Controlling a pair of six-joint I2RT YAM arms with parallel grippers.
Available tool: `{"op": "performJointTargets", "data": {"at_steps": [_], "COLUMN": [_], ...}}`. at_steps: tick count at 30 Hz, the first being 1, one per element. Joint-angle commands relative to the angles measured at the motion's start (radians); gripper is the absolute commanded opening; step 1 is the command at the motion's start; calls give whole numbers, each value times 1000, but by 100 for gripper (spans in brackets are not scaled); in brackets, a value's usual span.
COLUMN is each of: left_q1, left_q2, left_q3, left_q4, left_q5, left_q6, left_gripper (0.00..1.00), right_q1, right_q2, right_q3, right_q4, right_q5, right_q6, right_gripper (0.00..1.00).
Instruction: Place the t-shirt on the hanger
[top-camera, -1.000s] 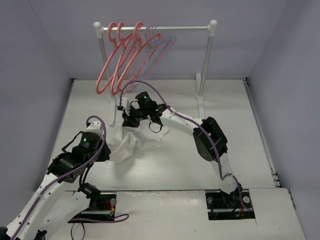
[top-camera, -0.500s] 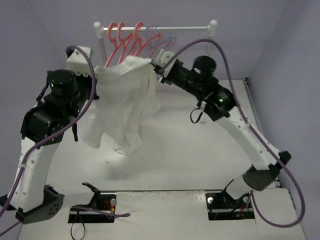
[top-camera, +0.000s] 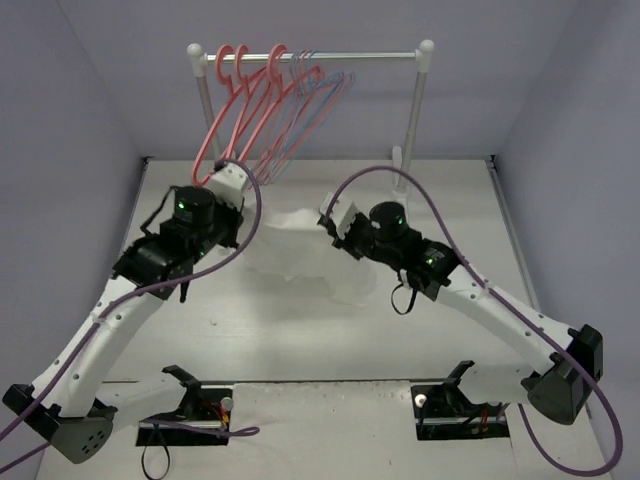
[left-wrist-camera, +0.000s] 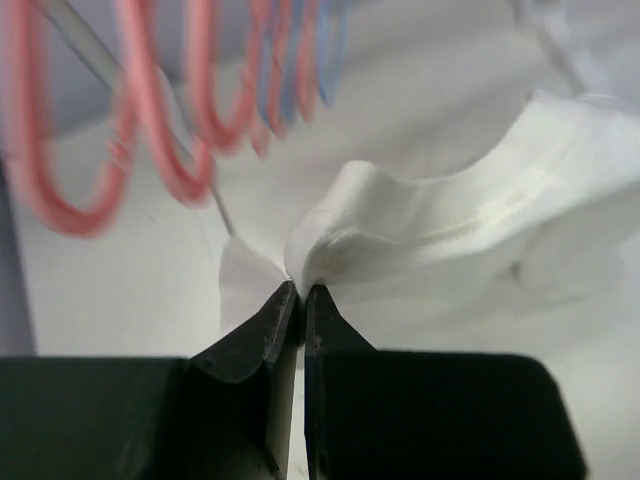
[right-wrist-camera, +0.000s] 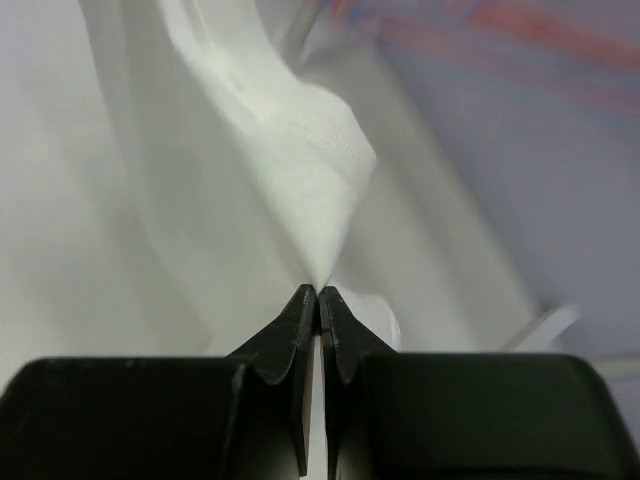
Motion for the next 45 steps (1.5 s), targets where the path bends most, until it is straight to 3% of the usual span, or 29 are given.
{"op": "performJointTargets", "data": {"at_steps": [1, 6, 10, 13, 15, 18, 22, 25, 30, 32, 34, 37, 39, 45], "left_q1": [-63, -150, -254, -342, -445, -521, -555, -555, -555, -555, -555, -550, -549, -539], "left_q2": [-82, -142, -202, -259, -281, -313, -369, -404, -413, -439, -454, -425, -388, -305], "left_q3": [-281, -562, -696, -778, -814, -834, -819, -827, -849, -832, -780, -655, -573, -417], "left_q4": [185, 334, 398, 439, 455, 450, 402, 302, 161, 128, 65, -30, -86, -196], "left_q5": [-1, -127, -208, -258, -270, -263, -253, -268, -303, -382, -488, -636, -669, -655], "left_q6": [-166, -321, -442, -474, -485, -477, -491, -519, -682, -725, -772, -796, -797, -828], "left_gripper": [0, 0, 0, 0, 0, 5, 9, 10, 11, 20, 47, 68, 71, 71], "right_q1": [15, 32, 57, 68, 65, 65, 54, 20, -60, -81, -81, -75, -77, -80], "right_q2": [-91, -129, -131, -146, -175, -200, -165, -67, 81, 154, 222, 322, 397, 592], "right_q3": [-229, -416, -451, -460, -454, -412, -314, -161, 36, 148, 242, 405, 480, 737], "right_q4": [62, 72, 71, 69, 63, 55, 55, 53, 57, 63, 65, 87, 122, 153], "right_q5": [95, 83, -6, -36, -31, 21, 123, 196, 201, 208, 213, 240, 281, 333], "right_q6": [254, 439, 530, 560, 568, 552, 527, 544, 639, 690, 721, 773, 803, 830], "right_gripper": [0, 1, 19, 27, 39, 46, 47, 42, 34, 32, 32, 50, 55, 52]}}
